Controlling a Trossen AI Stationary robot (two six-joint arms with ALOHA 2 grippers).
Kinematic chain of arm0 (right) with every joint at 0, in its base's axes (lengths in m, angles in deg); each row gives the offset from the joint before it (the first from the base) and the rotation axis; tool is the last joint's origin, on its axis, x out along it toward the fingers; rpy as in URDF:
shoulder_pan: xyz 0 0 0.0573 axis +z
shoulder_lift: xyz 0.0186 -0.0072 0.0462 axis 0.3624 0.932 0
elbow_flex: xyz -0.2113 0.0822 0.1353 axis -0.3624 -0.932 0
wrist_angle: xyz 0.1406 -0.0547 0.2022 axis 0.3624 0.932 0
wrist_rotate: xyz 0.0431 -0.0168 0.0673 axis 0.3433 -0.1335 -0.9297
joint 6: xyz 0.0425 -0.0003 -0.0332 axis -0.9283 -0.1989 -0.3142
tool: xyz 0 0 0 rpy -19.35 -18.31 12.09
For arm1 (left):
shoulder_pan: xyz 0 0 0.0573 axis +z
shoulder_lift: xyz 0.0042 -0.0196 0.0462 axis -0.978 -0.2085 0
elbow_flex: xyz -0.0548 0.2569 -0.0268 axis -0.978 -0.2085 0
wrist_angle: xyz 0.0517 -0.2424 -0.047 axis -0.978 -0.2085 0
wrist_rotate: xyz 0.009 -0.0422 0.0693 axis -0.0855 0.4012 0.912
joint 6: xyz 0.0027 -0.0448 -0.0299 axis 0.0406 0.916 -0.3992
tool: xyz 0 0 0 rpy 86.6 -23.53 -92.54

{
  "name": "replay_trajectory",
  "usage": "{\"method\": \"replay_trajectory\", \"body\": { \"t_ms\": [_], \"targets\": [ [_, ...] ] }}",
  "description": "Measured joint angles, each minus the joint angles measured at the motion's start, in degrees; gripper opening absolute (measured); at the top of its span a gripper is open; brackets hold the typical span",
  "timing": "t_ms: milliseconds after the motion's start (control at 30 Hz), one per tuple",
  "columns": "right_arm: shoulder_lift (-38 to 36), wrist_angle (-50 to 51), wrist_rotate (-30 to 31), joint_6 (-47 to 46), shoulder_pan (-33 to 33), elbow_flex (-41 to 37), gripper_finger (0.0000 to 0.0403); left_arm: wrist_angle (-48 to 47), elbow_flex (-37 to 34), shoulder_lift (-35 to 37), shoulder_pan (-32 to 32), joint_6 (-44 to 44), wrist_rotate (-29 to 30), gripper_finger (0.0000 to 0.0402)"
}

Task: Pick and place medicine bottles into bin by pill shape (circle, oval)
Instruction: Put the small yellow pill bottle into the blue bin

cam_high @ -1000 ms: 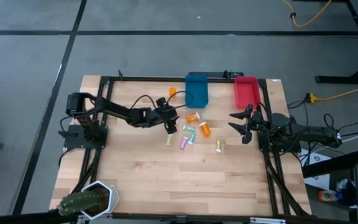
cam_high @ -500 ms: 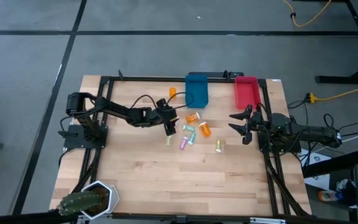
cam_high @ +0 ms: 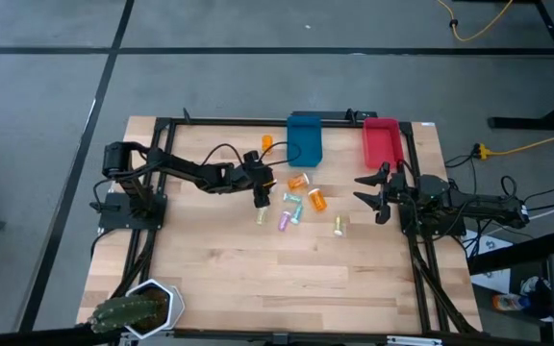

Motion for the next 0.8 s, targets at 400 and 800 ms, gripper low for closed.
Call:
{"method": "replay_trajectory", "body": {
  "t_ms": [400,800],
  "targets": [
    [0.00,0.00,0.00,0.17,-0.01,0.00,0.0217,-1.51,-0.04,2.66,-1.96,0.70,0.36,0.0206],
    [0.00,-0.01,-0.01,-0.31,-0.01,0.00,0.0217,-19.15,-0.02,13.60,-10.62,30.57,0.32,0.0206]
  ]
}}
